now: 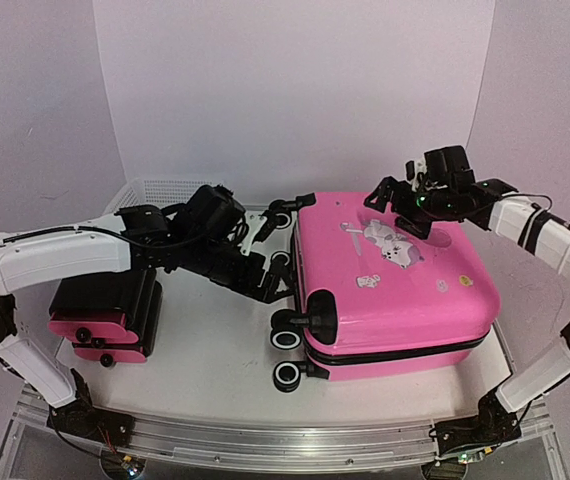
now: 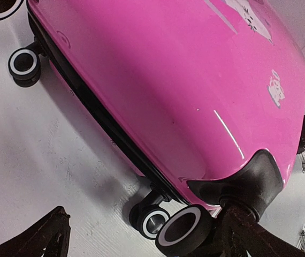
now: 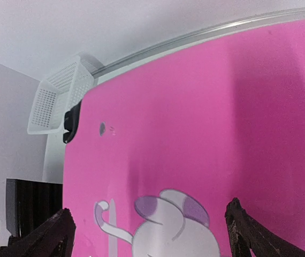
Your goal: Open, take out, and arrange the luggage
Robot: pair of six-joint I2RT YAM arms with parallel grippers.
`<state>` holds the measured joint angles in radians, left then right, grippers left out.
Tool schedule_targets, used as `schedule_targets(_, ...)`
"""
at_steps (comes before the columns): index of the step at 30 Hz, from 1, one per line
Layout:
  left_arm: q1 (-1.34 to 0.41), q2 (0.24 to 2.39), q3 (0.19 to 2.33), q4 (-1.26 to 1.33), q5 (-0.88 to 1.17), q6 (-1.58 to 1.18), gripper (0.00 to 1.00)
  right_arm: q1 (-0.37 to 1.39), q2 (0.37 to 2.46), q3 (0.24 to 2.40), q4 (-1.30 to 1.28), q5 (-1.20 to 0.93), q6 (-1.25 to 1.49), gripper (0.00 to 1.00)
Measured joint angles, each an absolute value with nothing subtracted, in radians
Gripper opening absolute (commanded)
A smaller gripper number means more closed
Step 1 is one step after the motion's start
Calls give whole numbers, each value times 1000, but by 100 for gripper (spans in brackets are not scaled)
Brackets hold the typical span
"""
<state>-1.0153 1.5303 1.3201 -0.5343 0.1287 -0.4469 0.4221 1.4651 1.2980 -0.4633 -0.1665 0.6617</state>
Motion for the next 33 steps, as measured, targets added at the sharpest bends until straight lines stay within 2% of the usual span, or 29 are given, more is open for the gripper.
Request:
schedule_targets(5, -1015, 1517, 1320, -551, 168, -453, 99, 310, 1349, 1291, -683, -155, 585, 98)
schedule_targets(11, -1016, 1568, 1320, -510, 336, -450, 98, 8, 1136, 1154, -860, -200, 516, 98)
schedule_targets(14, -1019, 1599, 1320, -477, 403, -452, 90, -58, 1091, 1071, -916, -218, 502, 98)
schedule_targets(16, -1023, 1625, 1322, -457, 458, -450, 78, -70, 1089, 1044, -907, -228, 500, 97)
schedule_targets(18, -1034, 1639, 1328, -445, 482, -460, 69, -73, 1086, 1033, -882, -241, 499, 96)
schedule_targets(24, -1077, 1713, 1439, -474, 486, -473, 58, 17, 1260, 1134, -788, -152, 494, 95)
schedule_targets(30, -1172, 1863, 1608, -540, 471, -479, 62, 103, 1666, 1473, -612, -97, 475, 94)
schedule_targets(33, -1223, 1936, 1671, -519, 465, -472, 82, 123, 1821, 1639, -585, -156, 456, 96)
